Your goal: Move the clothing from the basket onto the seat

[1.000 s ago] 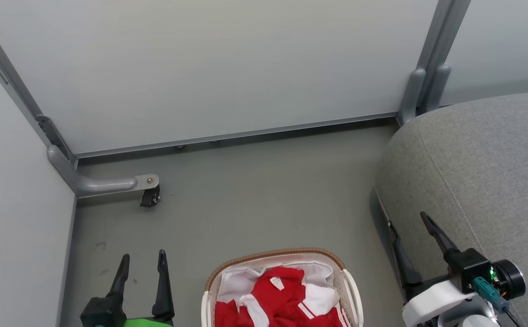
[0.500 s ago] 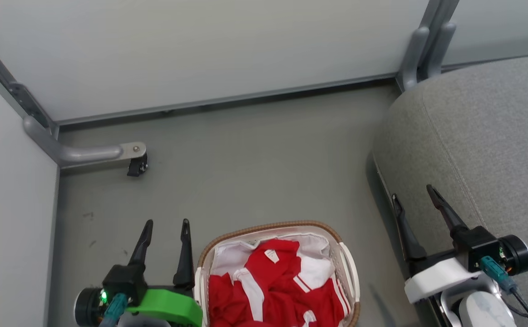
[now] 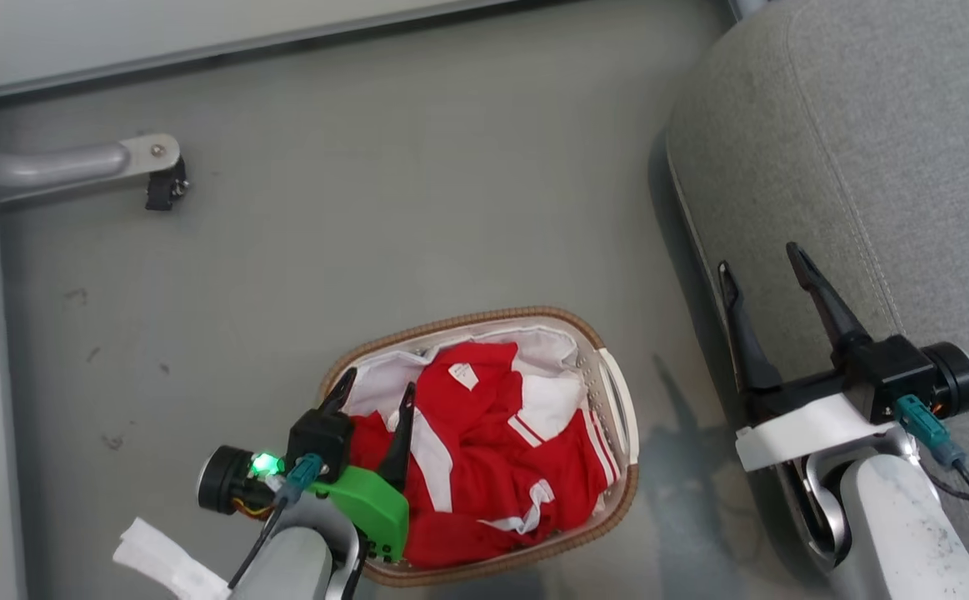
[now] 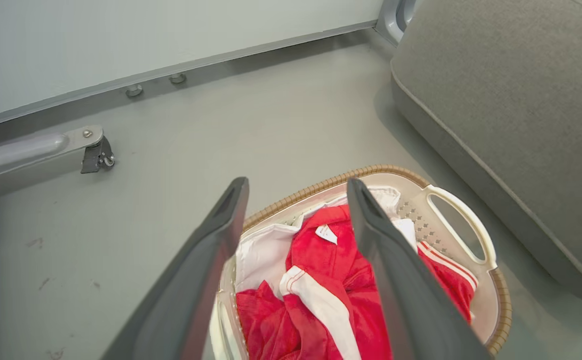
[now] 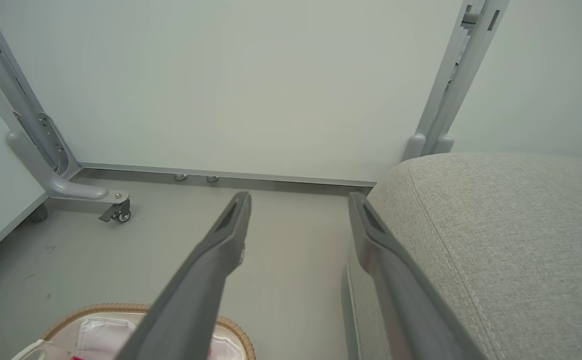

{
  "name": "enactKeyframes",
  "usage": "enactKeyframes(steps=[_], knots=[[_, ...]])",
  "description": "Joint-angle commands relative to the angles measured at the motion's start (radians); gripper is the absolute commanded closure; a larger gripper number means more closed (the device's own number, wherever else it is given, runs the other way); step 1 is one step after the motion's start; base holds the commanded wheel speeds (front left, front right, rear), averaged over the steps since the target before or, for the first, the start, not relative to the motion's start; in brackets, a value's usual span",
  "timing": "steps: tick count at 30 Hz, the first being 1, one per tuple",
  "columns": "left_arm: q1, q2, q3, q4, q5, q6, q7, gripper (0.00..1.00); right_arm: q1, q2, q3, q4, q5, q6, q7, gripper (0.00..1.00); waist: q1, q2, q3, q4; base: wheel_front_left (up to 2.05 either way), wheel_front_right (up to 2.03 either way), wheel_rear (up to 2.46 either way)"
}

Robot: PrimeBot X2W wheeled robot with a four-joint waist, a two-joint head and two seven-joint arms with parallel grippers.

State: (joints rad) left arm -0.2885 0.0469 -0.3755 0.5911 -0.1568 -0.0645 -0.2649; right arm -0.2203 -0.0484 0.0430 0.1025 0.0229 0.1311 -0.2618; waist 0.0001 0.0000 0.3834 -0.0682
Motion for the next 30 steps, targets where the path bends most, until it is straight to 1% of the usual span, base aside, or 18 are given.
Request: enactKeyframes(steps=[1, 7, 10, 16, 23, 30], knots=[[-0.048, 0.006, -0.012, 0.03, 0.012, -0.009, 0.001, 0.0, -0.026, -0.003, 0.0, -0.008, 0.01, -0.001, -0.005, 0.0, -0.0001, 0.0, 0.128, -0.065, 0.0, 0.0, 0.0], [-0.18, 0.006, -0.115, 0.171, 0.041, -0.033, 0.001, 0.0, -0.082, -0.003, 0.015, -0.019, 0.03, -0.001, -0.005, 0.0, -0.0001, 0.0, 0.233, -0.096, 0.0, 0.0, 0.0], [-0.235, 0.007, -0.192, 0.227, 0.057, -0.044, 0.001, 0.0, -0.106, -0.003, 0.025, -0.024, 0.041, -0.001, -0.005, 0.0, -0.0001, 0.0, 0.279, -0.112, 0.0, 0.0, 0.0], [-0.334, 0.007, -0.296, 0.308, 0.044, -0.056, 0.001, 0.0, -0.16, -0.003, 0.043, -0.031, 0.07, -0.001, -0.005, 0.0, -0.0001, 0.0, 0.363, -0.142, 0.0, 0.0, 0.0], [-0.414, 0.007, -0.389, 0.396, 0.015, -0.06, 0.001, 0.0, -0.205, -0.003, 0.061, -0.04, 0.099, -0.001, -0.005, 0.0, -0.0001, 0.0, 0.431, -0.175, 0.0, 0.0, 0.0], [-0.477, 0.007, -0.449, 0.462, -0.007, -0.061, 0.004, 0.0, -0.232, -0.003, 0.077, -0.05, 0.125, -0.001, -0.005, 0.0, -0.0001, 0.0, 0.481, -0.202, 0.0, 0.0, 0.0]])
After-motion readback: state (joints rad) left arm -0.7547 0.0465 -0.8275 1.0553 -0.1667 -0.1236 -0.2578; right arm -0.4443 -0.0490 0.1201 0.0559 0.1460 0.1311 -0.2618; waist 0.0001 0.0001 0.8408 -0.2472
